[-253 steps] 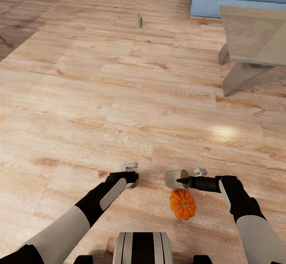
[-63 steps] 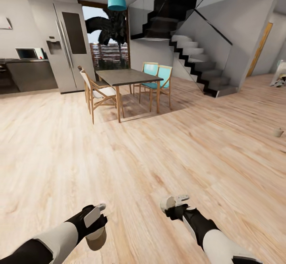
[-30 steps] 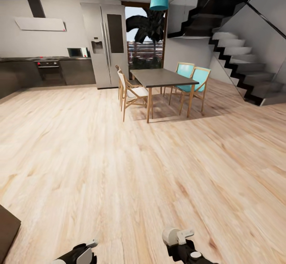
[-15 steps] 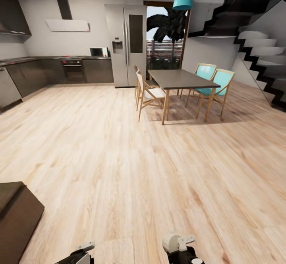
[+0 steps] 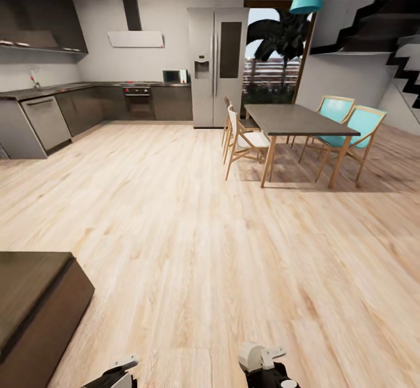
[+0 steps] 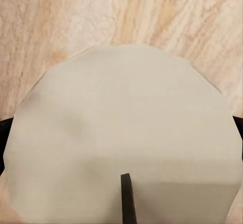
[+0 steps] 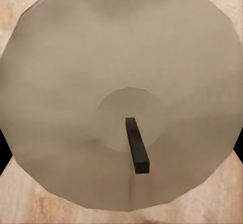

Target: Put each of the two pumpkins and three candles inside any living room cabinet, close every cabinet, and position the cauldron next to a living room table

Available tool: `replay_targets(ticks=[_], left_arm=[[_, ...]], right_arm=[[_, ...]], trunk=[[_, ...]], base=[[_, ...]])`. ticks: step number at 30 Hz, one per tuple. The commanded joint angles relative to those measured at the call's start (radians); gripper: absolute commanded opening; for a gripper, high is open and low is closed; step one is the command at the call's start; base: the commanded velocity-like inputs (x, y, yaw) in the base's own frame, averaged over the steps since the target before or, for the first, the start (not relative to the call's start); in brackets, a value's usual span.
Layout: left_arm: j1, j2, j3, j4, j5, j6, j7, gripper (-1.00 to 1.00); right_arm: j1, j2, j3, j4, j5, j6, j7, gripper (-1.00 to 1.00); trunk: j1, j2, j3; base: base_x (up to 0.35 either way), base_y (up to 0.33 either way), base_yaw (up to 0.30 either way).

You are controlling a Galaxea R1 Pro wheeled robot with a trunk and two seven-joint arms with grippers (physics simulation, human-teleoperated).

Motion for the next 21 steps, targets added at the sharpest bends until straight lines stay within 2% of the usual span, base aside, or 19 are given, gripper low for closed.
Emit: replay_targets(ticks=[1,10,12,16,18,20,21], left_arm=[[0.000,0.000,-0.001,0.000,-0.001,0.000,0.001,-1.00],[0.000,-0.003,-0.001,-0.001,-0.001,0.001,-0.005,-1.00],[0.000,-0.001,-0.001,0.000,-0.001,0.000,-0.033,-1.00],[0.000,0.008,-0.002,0.003,-0.002,-0.005,-0.135,-1.00],[0.000,0.010,-0.003,0.025,-0.002,-0.060,-0.162,-1.00],[0.000,0.010,-0.003,0.042,-0.002,-0.092,-0.167,-1.00],[0.000,0.010,-0.003,0.047,-0.003,-0.102,-0.168,-1.00]], right_arm=[[0.000,0.000,0.000,0.000,0.000,0.000,0.000,-1.00],[0.000,0.001,0.000,0.001,0.000,0.000,-0.001,-1.00],[0.000,0.001,0.000,0.001,0.000,0.000,-0.001,-1.00],[0.000,0.003,0.000,0.007,0.000,0.000,-0.002,-1.00],[0.000,0.001,0.000,0.010,0.000,0.001,-0.011,-1.00],[0.000,-0.002,0.000,0.010,0.000,0.002,-0.047,-1.00],[0.000,-0.004,-0.002,0.010,-0.001,0.002,-0.098,-1.00]], trunk=[[-0.004,0.007,0.003],[-0.038,0.070,0.028],[-0.046,0.084,0.033],[-0.061,0.112,0.044],[-0.069,0.126,0.049],[-0.077,0.140,0.055],[-0.081,0.147,0.057]], base=[[0.000,0.000,0.282],[0.000,0.000,0.282],[0.000,0.000,0.282],[0.000,0.000,0.281],[0.000,0.000,0.281],[0.000,0.000,0.281],[0.000,0.000,0.282]])
